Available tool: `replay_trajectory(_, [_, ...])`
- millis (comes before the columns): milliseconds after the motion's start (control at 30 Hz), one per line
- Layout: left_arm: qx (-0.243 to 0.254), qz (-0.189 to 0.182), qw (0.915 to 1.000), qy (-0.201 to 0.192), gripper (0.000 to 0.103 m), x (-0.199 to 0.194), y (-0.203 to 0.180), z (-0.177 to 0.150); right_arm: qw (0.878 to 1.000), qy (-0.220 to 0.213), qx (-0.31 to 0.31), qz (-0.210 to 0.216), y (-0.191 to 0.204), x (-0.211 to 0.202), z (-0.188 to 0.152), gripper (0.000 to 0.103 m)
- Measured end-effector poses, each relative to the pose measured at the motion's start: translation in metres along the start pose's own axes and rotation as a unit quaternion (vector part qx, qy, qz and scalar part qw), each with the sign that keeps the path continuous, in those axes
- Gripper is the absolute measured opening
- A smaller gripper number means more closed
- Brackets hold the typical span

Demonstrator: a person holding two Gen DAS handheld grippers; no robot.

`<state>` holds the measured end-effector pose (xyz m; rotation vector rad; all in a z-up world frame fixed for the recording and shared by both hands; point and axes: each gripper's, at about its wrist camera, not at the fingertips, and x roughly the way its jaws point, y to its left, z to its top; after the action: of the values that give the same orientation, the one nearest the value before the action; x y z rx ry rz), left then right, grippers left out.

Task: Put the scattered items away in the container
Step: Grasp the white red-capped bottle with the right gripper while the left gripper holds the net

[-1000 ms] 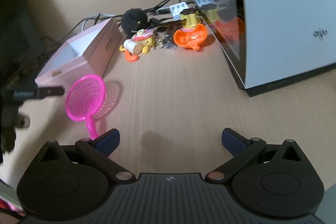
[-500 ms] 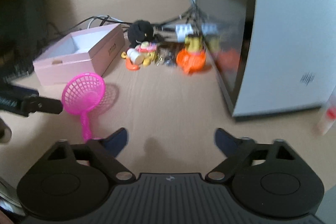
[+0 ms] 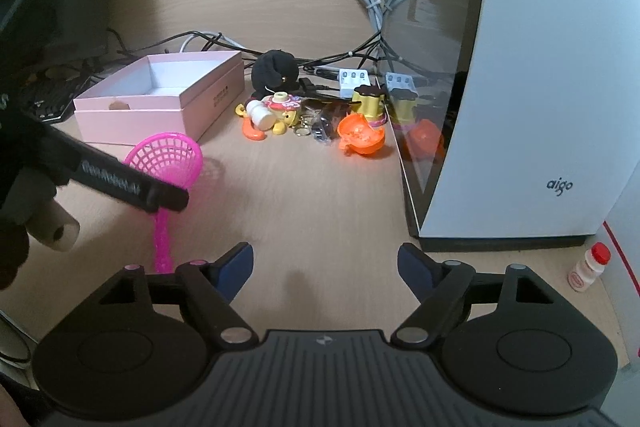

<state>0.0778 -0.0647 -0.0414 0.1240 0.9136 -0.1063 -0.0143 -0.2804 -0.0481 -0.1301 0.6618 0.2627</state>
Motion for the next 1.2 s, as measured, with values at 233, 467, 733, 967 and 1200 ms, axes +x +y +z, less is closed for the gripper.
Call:
replay_trajectory(233, [-0.013, 0.029, 0.9995, 0.003, 0.103, -0.005, 0.025, -0.005, 0.999, -0.009, -0.021, 0.026, 0.014, 0.007, 0.007, 0.080])
replay_trajectory(467, [-0.020, 0.000, 0.9998, -0.010, 0.103, -0.017, 0.047, -0.012, 0.998, -0.002, -0.036, 0.042, 0.031, 0.015, 0.012, 0.081])
replay_trajectory(733, [0.050, -0.037, 0.9970, -0.045, 0.103, -0.008, 0.027, -0.008, 0.998, -0.005, -0.046, 0.039, 0.038, 0.009, 0.015, 0.084])
replay_trajectory(967, [0.043, -0.030, 0.9978, -0.041, 0.102, 0.021, 0.007, 0.011, 0.999, 0.001, -0.044, 0.021, 0.028, 0.008, 0.012, 0.085])
replay_trajectory(1200, [0.023, -0.027, 0.9989, -0.031, 0.088, 0.002, 0.032, 0.004, 0.995, -0.035, -0.091, 0.023, 0.035, 0.035, 0.042, 0.059])
